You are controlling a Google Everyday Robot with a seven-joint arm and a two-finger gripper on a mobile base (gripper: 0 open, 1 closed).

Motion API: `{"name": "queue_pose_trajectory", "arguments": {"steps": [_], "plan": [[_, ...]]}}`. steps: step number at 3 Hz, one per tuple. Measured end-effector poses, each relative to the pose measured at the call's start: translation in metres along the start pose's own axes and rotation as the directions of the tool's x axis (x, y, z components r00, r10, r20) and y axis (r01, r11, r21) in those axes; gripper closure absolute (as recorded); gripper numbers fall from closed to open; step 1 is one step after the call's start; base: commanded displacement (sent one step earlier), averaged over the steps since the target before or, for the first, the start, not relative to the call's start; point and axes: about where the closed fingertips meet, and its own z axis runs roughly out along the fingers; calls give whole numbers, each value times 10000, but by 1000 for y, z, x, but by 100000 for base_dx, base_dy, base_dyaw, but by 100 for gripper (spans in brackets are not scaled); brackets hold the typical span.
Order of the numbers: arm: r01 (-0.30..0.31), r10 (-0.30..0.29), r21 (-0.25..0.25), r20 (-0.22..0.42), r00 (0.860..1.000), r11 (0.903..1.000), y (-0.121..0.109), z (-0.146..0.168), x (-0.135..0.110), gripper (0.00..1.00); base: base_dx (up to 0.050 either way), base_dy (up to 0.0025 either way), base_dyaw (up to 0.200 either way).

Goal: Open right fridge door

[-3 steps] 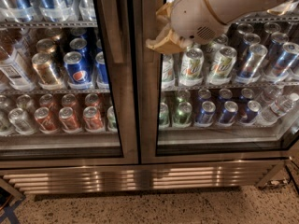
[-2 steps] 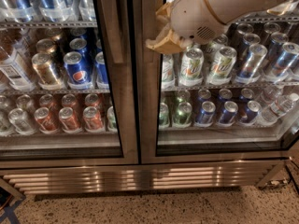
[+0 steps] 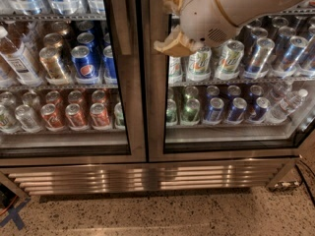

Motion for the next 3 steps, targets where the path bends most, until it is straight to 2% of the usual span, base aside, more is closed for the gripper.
{"name": "queue_pose_trajectory", "arguments": {"steps": [3], "plan": [[10, -9, -84, 47, 10000, 10000, -8, 0, 7, 100, 0, 0, 0]]}}
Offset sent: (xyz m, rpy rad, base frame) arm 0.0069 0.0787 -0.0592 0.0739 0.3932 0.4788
